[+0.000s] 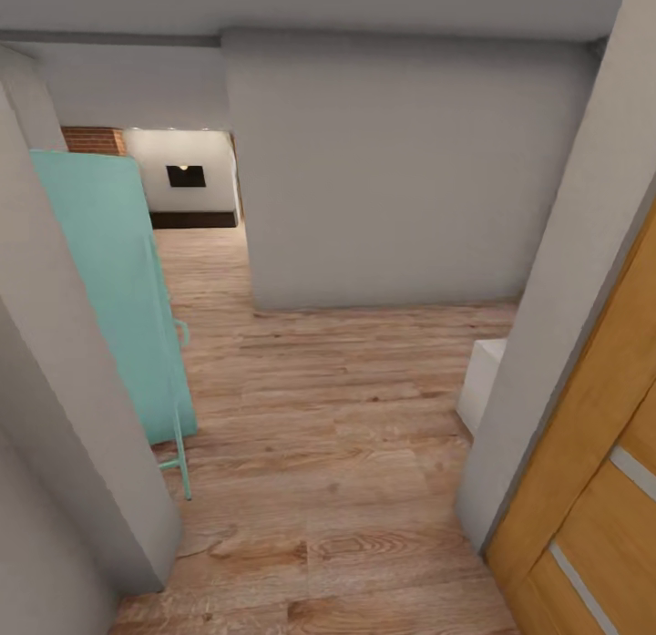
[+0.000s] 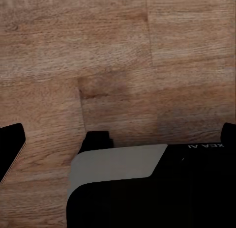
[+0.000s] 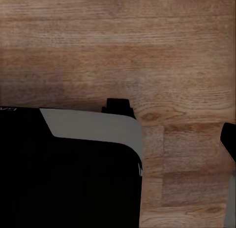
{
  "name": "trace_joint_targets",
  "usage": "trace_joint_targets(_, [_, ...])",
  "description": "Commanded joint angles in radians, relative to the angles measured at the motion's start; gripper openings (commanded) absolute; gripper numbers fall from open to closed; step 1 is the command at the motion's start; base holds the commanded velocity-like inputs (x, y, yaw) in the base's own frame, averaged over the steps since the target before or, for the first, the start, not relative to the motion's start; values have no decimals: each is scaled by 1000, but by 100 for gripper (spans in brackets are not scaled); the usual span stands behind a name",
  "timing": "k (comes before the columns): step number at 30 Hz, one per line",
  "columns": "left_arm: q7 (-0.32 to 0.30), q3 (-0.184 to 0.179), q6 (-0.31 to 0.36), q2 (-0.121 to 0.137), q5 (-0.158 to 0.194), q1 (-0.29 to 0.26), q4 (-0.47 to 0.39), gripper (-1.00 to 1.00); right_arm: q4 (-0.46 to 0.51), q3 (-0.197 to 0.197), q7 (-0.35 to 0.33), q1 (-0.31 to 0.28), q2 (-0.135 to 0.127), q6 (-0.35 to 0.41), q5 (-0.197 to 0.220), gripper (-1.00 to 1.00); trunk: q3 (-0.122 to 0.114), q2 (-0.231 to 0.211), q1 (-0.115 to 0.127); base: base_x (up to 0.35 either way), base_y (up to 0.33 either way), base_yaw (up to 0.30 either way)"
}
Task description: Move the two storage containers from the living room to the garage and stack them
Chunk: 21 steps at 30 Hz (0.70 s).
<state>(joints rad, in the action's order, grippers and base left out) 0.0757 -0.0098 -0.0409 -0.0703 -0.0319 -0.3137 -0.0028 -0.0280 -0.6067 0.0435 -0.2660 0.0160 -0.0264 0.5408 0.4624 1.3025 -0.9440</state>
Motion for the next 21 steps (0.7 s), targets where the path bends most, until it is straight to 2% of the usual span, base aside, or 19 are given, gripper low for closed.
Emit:
trace_joint_targets(1, [4,-1,-4,0,-3,-1,1,100,-3,-8,1,-1,1,-3,8,100,1,0,-1,320,0,0])
trace_joint_targets(21, [4,-1,-4,0,-3,-1,1,100,-3,-8,1,-1,1,-3,8,100,1,0,-1,320,0,0])
